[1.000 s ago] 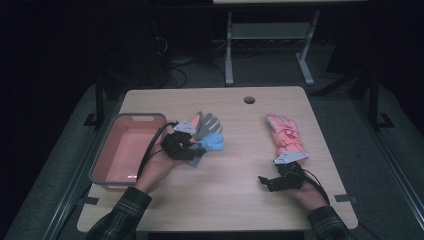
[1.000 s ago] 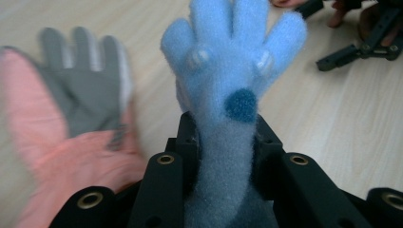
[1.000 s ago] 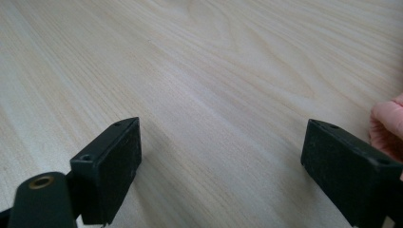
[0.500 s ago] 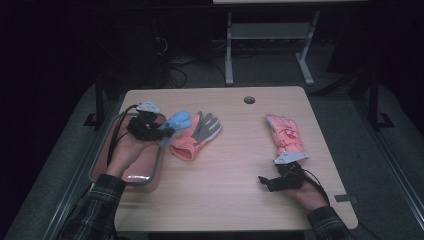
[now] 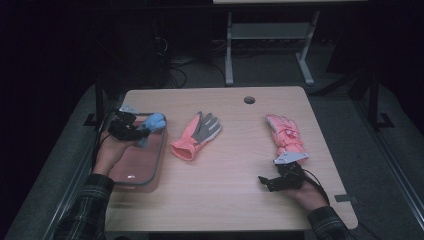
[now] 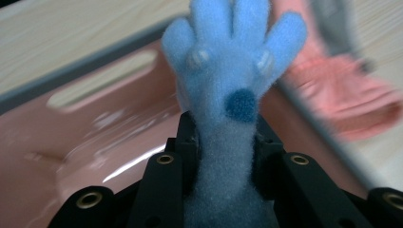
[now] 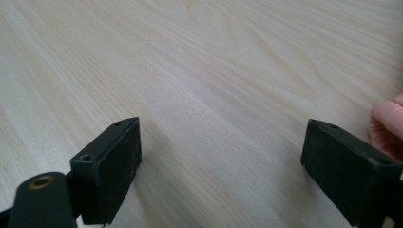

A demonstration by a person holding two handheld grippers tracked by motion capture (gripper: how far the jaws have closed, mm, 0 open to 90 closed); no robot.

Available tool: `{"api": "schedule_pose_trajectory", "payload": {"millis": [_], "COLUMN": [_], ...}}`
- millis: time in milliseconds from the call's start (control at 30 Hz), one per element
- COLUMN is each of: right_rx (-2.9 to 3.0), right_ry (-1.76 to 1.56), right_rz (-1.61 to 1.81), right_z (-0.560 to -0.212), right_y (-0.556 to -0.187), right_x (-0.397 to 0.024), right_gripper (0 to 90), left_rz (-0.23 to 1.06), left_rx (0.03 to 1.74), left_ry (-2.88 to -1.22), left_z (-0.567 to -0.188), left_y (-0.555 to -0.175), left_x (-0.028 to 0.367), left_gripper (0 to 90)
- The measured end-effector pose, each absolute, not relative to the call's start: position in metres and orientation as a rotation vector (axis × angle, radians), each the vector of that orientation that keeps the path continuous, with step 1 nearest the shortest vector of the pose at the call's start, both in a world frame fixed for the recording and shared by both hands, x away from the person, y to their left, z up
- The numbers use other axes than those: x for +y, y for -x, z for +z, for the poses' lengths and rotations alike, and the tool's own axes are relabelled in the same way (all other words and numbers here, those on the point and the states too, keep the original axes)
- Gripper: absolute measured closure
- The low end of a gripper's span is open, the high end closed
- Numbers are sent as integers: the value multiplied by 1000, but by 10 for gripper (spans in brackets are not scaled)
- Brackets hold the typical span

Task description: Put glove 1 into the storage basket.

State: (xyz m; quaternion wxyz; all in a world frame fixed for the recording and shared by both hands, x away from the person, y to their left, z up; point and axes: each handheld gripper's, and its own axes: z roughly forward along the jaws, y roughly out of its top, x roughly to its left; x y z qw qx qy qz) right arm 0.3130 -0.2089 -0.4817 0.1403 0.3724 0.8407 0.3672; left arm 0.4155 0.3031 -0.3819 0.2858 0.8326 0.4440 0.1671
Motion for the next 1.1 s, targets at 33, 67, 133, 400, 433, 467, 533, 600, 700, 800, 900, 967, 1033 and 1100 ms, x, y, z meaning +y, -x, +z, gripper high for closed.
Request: {"api": "schedule_pose_trajectory", "payload": {"millis": [33, 67, 133, 400, 433, 467, 533, 600, 700, 800, 900, 967, 1033, 1100], "right_rx": [2428, 2429, 2429, 2428, 2428, 2428, 2428, 2427, 2427, 2427, 2427, 2427, 2427, 2427], "right_ry": [-1076, -1076, -1076, -1076, -1075, -1076, -1076, -1077, -1078, -1080, -1081, -1080, -1081, -1081], "right_rz": [1061, 1061, 1061, 1061, 1061, 1061, 1061, 1061, 1061, 1060, 1060, 1060, 1060, 1060], "right_z": [-482, -482, -482, -482, -482, -482, -482, -482, -482, -482, -482, -482, -482, -482], "right_y": [-313, -313, -313, -313, -313, -313, -313, -313, -313, -312, -312, -312, -312, -312], "right_x": [-209, -209, -209, -209, -209, -209, -209, -209, -209, -209, -209, -209, -209, -209], "right_gripper": [128, 128, 128, 128, 128, 128, 128, 128, 128, 128, 128, 129, 129, 129], "left_rz": [433, 430, 417, 376, 362, 366, 356, 333, 338, 375, 402, 386, 387, 377], "left_rx": [1209, 1224, 1240, 1270, 1277, 1280, 1277, 1281, 1276, 1259, 1230, 1214, 1175, 1128], "left_ry": [-2220, -2229, -2251, -2307, -2313, -2322, -2332, -2322, -2290, -2260, -2225, -2188, -2170, -2157], "left_z": [-386, -391, -399, -425, -428, -430, -433, -432, -426, -413, -399, -390, -381, -374], "left_y": [-417, -418, -422, -431, -432, -432, -433, -433, -432, -428, -424, -421, -417, -414], "left_x": [305, 307, 309, 308, 307, 307, 306, 307, 310, 312, 310, 307, 301, 293], "left_gripper": [700, 700, 699, 672, 657, 634, 546, 448, 315, 261, 254, 265, 329, 469]}}
